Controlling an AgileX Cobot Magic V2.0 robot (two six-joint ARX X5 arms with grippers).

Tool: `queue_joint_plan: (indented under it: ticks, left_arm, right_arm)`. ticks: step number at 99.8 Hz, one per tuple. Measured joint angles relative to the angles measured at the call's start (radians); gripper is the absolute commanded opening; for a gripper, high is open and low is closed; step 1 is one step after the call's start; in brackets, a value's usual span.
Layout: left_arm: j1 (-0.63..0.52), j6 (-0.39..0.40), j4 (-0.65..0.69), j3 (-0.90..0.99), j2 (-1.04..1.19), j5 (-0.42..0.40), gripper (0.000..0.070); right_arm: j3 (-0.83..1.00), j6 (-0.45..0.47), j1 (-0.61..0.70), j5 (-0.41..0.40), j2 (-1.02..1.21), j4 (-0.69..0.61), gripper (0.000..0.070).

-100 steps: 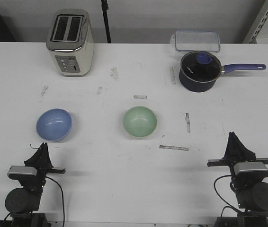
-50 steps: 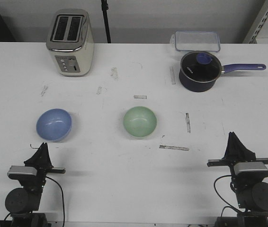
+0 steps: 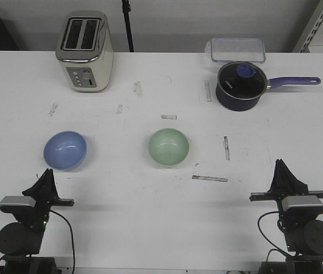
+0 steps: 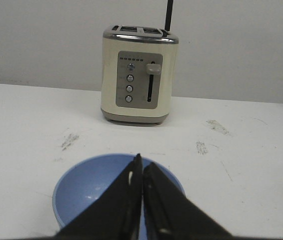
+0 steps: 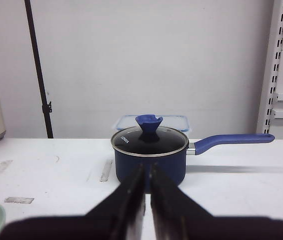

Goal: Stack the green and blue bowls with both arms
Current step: 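Move the left gripper to the light blue bowl rim and grasp it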

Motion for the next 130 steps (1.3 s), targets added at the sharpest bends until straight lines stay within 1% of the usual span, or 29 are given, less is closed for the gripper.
queue_joint_plan:
  ticks: [12,33,52,65,74,87,95,102,112,117,122,127,130]
  left_arm:
    - [0.0,0.033,-0.045,0.137,0.126,0.0,0.0002]
    - [0.0,0.049,-0.15,0.378,0.406,0.0,0.0001]
    - [0.0,0.05,-0.303,0.606,0.684,0.0,0.0001]
    - [0.0,0.047,-0.446,0.75,0.845,0.0,0.0001]
    - [0.0,0.018,-0.566,0.857,0.951,0.0,0.0002]
    - [0.004,-0.051,-0.762,1.025,1.112,0.014,0.0002]
    - [0.03,-0.09,-0.884,1.112,1.202,0.049,0.0002]
    - [0.072,-0.127,-0.966,1.159,1.258,0.089,0.0002]
    - [0.141,-0.177,-1.02,1.168,1.3,0.168,0.0003]
    - [0.175,-0.193,-1.027,1.168,1.308,0.211,0.0005]
    - [0.208,-0.205,-1.027,1.168,1.309,0.236,0.0017]
    - [0.243,-0.21,-1.025,1.168,1.308,0.241,0.007]
    - [0.265,-0.212,-1.025,1.168,1.308,0.241,0.0122]
  right_arm:
    - [0.0,0.0,0.0,0.0,0.0,0.0,0.0009]
    - [0.0,0.0,0.0,0.0,0.0,0.0,0.0009]
    - [0.0,0.0,0.0,0.0,0.0,0.0,0.0009]
    - [0.0,0.0,0.0,0.0,0.0,0.0,0.0009]
    - [0.0,0.0,0.0,0.0,0.0,0.0,0.0009]
    - [0.0,0.0,0.0,0.0,0.0,0.0,0.0009]
    - [0.0,0.0,0.0,0.0,0.0,0.0,0.0009]
    - [0.0,0.0,0.0,0.0,0.0,0.0,0.0009]
    - [0.0,0.0,0.0,0.0,0.0,0.0,0.0009]
    - [0.0,0.0,0.0,0.0,0.0,0.0,0.0009]
    - [0.0,0.0,0.0,0.0,0.0,0.0,0.0009]
    - [0.0,0.0,0.0,0.0,0.0,0.0,0.0009]
    - [0.0,0.0,0.0,0.0,0.0,0.0,0.0009]
